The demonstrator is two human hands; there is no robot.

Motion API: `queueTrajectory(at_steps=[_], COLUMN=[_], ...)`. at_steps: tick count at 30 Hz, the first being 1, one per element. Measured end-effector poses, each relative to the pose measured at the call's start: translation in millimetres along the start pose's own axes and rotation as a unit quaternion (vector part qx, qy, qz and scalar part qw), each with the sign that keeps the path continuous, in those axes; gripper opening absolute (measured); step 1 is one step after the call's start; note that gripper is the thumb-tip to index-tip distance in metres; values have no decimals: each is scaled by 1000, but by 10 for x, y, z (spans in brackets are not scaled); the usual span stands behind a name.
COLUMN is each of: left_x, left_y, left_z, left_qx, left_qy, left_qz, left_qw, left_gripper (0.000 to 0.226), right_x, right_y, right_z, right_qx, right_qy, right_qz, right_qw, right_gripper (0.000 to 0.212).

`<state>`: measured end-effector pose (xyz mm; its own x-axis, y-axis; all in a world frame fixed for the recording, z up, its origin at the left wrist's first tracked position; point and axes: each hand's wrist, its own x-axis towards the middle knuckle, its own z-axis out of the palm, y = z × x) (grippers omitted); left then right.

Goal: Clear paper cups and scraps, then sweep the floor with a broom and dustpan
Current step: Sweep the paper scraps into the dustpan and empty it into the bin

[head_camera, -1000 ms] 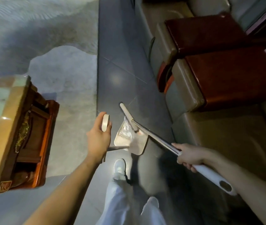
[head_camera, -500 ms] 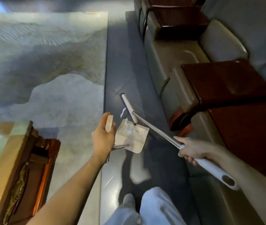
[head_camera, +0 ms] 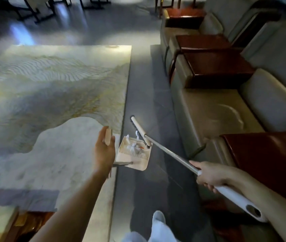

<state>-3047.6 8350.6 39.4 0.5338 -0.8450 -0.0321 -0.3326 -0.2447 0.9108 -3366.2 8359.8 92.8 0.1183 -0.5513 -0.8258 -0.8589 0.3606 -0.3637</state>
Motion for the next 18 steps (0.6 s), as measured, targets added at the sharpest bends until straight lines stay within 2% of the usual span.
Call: queueTrajectory(at_steps=[6,18], left_x=[1512,5213], left_y=[434,1198], left_z=[387,1335], left_qx=[13,-23], left_qy=[48,51], left_qz=[-4,12], left_qw=[999,998], left_gripper=[45,41], right_x=[821,3052], right_y=[-944,-3194], right_z=[-1184,-3269], right_qx=[-37,-57], right_qy=[-10,7], right_qz=[0,-29], right_qw=[999,998], right_gripper=[78,80])
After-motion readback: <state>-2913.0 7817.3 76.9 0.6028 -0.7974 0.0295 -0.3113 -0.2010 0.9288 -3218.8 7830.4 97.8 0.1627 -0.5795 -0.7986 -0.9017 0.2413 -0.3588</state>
